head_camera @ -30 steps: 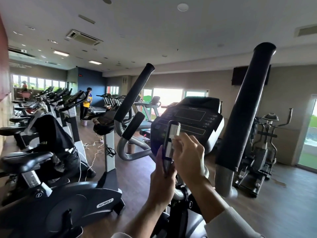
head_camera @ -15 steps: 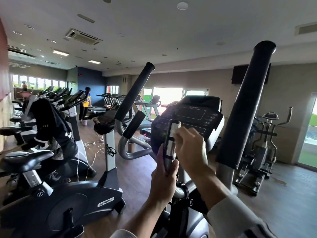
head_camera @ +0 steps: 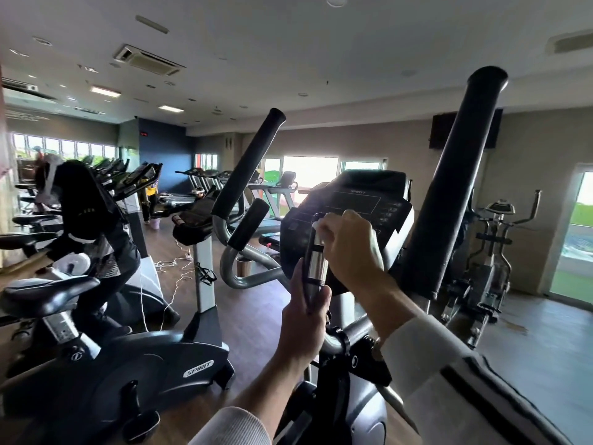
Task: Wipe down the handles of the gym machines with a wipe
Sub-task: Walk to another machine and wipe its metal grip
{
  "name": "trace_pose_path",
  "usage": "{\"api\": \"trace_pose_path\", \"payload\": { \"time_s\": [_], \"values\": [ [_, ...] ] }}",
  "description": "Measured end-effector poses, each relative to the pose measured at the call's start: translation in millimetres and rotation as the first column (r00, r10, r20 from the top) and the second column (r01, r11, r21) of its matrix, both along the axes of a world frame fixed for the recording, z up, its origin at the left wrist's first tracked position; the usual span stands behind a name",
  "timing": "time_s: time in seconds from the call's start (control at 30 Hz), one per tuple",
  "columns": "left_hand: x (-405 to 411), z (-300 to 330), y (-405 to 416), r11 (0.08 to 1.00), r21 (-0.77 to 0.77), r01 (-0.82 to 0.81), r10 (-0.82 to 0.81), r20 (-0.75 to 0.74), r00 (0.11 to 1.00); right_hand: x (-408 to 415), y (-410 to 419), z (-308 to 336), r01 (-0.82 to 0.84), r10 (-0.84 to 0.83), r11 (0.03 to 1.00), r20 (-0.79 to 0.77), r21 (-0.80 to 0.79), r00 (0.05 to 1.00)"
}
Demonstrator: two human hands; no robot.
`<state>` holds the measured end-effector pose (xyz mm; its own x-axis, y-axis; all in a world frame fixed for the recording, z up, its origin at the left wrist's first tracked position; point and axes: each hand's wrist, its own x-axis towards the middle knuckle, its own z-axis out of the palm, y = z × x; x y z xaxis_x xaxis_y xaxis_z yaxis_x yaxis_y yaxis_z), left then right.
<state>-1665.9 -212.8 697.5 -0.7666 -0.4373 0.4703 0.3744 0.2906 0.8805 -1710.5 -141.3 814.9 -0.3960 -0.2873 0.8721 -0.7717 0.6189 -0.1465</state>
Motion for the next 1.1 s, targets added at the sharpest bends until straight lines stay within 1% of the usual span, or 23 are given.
{"api": "trace_pose_path", "payload": {
  "time_s": [0.07, 0.17, 0.2, 0.27, 0.33, 0.4, 0.47, 0.6, 0.67, 0.73, 0.8, 0.83, 0.9, 0.93, 1.0, 1.1],
  "values": [
    [3.1, 1.2, 0.0, 1.0, -0.004, 0.001, -0.001, 0.01, 1.0, 11.0, 4.7, -19.7, -0.024, 0.025, 0.998, -0.006, 0.059, 1.0],
    [5.9, 1.4, -0.4, 0.998, -0.066, -0.014, 0.018, 0.055, 0.998, 28.2, 13.2, -49.0, -0.084, 0.07, 0.988, 0.108, 0.13, 0.992],
    [5.8, 1.2, -0.7, 0.996, -0.083, -0.023, 0.028, 0.061, 0.998, 33.0, 15.4, -54.8, -0.094, 0.078, 0.985, 0.115, 0.146, 0.99],
    [5.6, 1.7, -0.1, 0.996, -0.084, -0.025, 0.03, 0.064, 0.997, 33.2, 17.9, -57.9, -0.102, 0.086, 0.984, 0.113, 0.148, 0.99],
    [5.8, 2.8, 0.2, 0.998, -0.06, -0.012, 0.016, 0.065, 0.998, 27.5, 14.9, -50.2, -0.072, 0.06, 0.989, 0.089, 0.133, 0.994],
    [7.5, 4.7, 1.8, 1.0, -0.007, 0.007, -0.007, 0.048, 0.999, 20.2, 10.1, -40.0, -0.053, 0.046, 0.994, 0.07, 0.095, 0.996],
    [9.7, 6.2, 2.6, 1.0, 0.02, 0.022, -0.023, 0.038, 0.999, 17.4, 6.9, -35.2, -0.054, 0.052, 0.998, 0.082, 0.023, 0.995],
    [9.1, 4.3, -0.1, 0.999, -0.028, 0.024, -0.022, 0.069, 0.997, 30.6, 9.6, -56.7, -0.066, 0.069, 0.997, 0.093, -0.039, 0.993],
    [7.0, 1.0, -1.1, 0.998, -0.068, 0.009, -0.006, 0.042, 0.999, 38.7, 12.0, -69.3, -0.049, 0.05, 0.999, 0.105, -0.011, 0.993],
    [3.8, -0.9, -0.9, 0.998, -0.062, 0.001, 0.0, 0.022, 1.0, 32.7, 12.8, -72.6, -0.065, 0.068, 0.998, 0.113, -0.026, 0.991],
    [0.5, -1.7, 0.2, 1.0, -0.026, -0.005, 0.005, 0.018, 1.0, 20.3, 12.1, -65.5, -0.124, 0.133, 0.987, 0.088, -0.102, 0.987],
    [-0.4, -1.9, 0.6, 1.0, -0.006, -0.011, 0.011, 0.009, 1.0, 13.4, 10.7, -59.7, -0.142, 0.15, 0.978, 0.047, -0.154, 0.988],
    [-2.1, -2.9, 1.0, 1.0, 0.016, -0.017, 0.017, -0.008, 1.0, 4.1, 5.5, -45.1, -0.127, 0.127, 0.959, -0.017, -0.255, 0.992],
    [-3.3, -4.0, 0.7, 1.0, 0.021, -0.016, 0.017, -0.016, 1.0, 0.7, 1.8, -36.8, -0.097, 0.094, 0.954, -0.022, -0.285, 0.995],
    [-5.2, -5.6, 0.2, 1.0, 0.021, -0.008, 0.009, -0.026, 1.0, -5.4, -4.8, -17.7, -0.045, 0.035, 0.949, -0.037, -0.312, 0.999],
    [-6.2, -6.0, -0.6, 1.0, 0.011, 0.005, -0.005, -0.037, 0.999, -23.1, -5.4, 7.8, -0.055, 0.054, 0.959, -0.013, -0.279, 0.998]
  ]
}}
